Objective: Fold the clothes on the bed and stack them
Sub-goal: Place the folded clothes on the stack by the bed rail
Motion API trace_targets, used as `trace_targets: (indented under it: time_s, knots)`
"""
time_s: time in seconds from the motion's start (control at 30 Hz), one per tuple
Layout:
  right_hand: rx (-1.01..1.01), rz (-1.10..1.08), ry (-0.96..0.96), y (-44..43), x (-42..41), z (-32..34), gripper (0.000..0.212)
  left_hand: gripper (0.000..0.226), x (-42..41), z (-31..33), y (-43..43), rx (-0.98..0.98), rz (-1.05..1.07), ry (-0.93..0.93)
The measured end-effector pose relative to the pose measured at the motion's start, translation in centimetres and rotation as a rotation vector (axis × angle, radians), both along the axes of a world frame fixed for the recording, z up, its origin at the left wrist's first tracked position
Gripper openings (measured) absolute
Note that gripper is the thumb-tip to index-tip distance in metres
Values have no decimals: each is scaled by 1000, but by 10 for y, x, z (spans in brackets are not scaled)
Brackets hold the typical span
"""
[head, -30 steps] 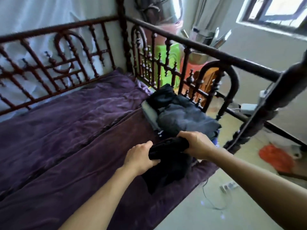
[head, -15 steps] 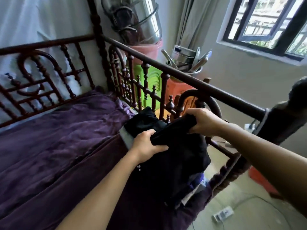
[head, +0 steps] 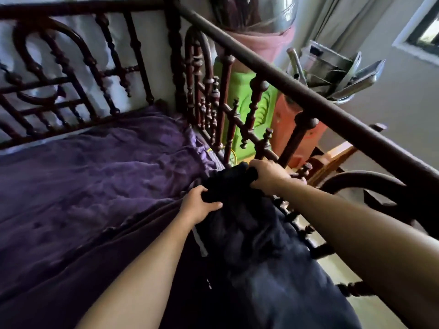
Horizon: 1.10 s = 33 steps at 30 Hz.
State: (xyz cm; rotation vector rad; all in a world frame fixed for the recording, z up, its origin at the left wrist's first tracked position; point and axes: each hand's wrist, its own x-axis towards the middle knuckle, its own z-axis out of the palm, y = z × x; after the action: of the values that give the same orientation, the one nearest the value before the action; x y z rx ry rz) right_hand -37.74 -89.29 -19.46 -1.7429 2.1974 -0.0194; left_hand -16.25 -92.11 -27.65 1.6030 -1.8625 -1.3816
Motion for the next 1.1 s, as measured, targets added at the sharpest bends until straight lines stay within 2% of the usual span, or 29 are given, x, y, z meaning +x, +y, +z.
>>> trace_targets:
  time_s: [0.07,0.13,0.2,0.27,0.33,0.47,0.6,0.77,0.93,1.1]
  knots:
    - [-56,-41,16,-21,0,-26,35,49,-6,-22,-10,-45,100,-59]
    - [-179,-31,59,-29,1,-53,33,56,-7,-41,-6,-183,157,-133]
    - [-292,71,100,-18,7,-82,41,63,-8,-62,15,-360,141,-250]
    - [-333,229,150,4,12,-114,49,67,-12,-84,47,-409,48,-284]
    - [-253,293,202,27,12,-146,56,71,-17,-101,75,-371,-58,-314]
    - [33,140,196,40,-2,-177,73,82,-21,-119,98,-389,-187,-405]
    - [139,157,237,43,-1,-172,65,88,-6,-110,114,-276,-335,-485]
    - [253,159,292,69,9,-137,58,70,19,-62,145,-99,-446,-587]
    - [111,270,250,99,43,-93,34,43,62,-19,195,-83,-345,-612]
    - [-23,461,108,125,111,-50,29,36,127,25,250,-117,-140,-667]
